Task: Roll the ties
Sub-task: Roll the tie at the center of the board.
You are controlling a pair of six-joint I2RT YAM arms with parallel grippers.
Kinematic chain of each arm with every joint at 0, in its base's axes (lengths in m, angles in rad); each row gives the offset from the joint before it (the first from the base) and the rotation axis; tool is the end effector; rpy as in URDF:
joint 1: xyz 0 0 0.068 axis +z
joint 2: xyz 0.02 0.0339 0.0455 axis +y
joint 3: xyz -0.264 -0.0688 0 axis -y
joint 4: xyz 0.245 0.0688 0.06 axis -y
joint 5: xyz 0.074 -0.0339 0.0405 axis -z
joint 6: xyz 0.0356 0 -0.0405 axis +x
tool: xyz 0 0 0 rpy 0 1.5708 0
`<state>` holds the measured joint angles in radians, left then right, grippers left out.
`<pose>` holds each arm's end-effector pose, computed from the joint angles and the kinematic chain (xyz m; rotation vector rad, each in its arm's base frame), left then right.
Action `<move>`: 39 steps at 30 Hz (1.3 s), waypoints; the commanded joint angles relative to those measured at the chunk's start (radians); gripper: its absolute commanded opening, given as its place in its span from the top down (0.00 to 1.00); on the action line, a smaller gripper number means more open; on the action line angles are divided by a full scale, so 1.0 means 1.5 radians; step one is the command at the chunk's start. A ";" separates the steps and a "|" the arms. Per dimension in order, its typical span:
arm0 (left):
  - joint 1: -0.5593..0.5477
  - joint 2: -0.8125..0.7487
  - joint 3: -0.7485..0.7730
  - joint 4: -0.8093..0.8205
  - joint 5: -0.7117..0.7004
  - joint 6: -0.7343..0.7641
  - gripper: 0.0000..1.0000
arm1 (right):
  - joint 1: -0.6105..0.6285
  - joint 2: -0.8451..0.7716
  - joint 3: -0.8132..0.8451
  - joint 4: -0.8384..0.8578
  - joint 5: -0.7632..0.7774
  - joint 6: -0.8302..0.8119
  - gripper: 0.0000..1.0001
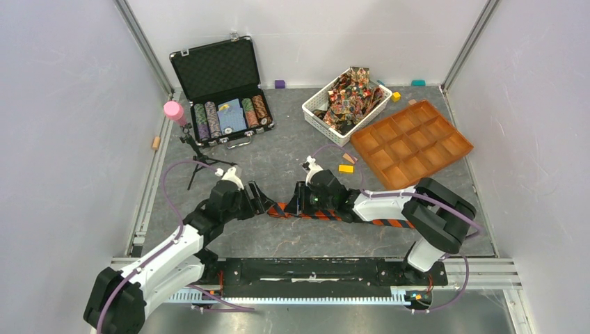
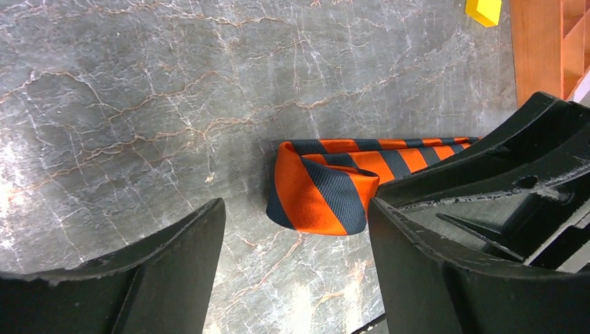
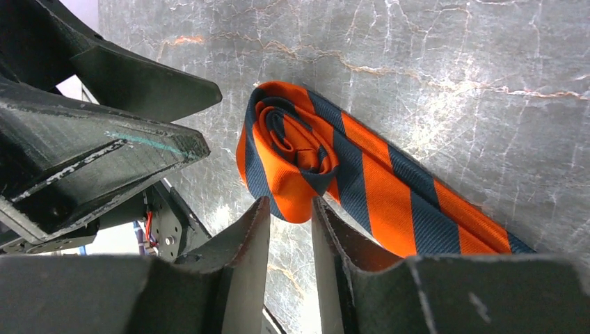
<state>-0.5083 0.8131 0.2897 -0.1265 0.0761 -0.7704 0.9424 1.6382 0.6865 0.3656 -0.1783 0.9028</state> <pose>0.1454 -0.0841 0.1685 -0.2614 2.3203 -0.7623 0.1828 0.2623 0.1519 -0.1643 2.4226 1.1680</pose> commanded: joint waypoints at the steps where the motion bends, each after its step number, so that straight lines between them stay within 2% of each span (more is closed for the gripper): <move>1: -0.003 0.003 -0.011 0.047 0.025 0.005 0.20 | 0.003 0.014 0.025 0.021 0.017 0.009 0.66; 19: -0.004 0.042 -0.039 0.126 0.071 0.028 0.21 | -0.015 0.058 0.043 -0.008 0.042 -0.007 0.68; 33: -0.003 0.067 -0.022 0.153 0.013 0.061 0.19 | -0.036 0.074 0.057 -0.040 0.048 -0.018 0.69; 39: -0.004 0.083 -0.019 0.203 0.014 0.093 0.17 | -0.043 0.077 0.058 -0.048 0.045 -0.023 0.70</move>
<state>-0.5083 0.9234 0.2352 0.0776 0.1120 -0.7048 0.8875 1.7367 0.7483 0.3157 -0.1337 0.8886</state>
